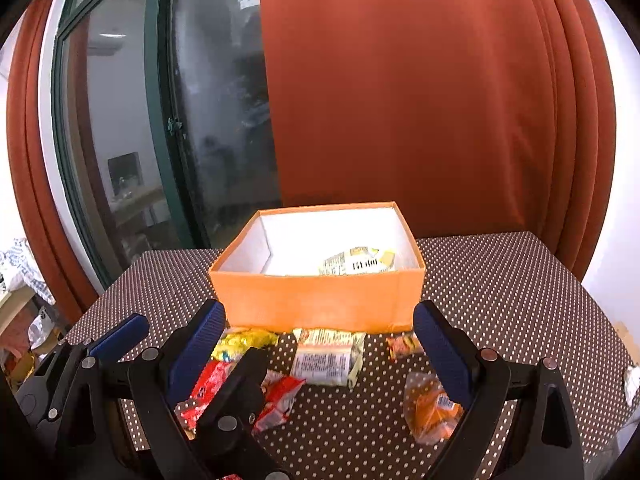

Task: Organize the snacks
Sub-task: 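Withdraw both tools from the box back toward the snack pile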

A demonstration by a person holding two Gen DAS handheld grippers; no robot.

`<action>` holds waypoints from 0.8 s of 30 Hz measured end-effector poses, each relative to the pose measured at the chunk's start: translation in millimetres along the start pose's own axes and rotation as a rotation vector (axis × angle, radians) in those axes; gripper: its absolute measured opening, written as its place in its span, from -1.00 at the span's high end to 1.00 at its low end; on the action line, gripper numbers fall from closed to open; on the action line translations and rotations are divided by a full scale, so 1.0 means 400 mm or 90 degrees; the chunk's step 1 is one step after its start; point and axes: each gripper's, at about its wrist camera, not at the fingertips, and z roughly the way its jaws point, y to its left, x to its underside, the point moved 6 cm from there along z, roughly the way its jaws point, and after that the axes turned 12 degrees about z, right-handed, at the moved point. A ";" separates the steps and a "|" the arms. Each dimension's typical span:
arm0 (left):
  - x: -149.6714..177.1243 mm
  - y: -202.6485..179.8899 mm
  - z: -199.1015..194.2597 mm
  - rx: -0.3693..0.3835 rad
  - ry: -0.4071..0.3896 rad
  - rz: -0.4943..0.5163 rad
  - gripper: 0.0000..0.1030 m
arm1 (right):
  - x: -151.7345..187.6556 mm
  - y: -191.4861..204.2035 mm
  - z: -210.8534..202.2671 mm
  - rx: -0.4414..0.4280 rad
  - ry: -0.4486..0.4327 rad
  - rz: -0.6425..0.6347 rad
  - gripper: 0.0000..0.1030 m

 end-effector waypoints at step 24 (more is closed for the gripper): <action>0.342 0.116 0.061 -0.044 0.139 -0.033 -0.73 | 0.332 0.070 0.078 -0.059 0.123 0.001 -0.87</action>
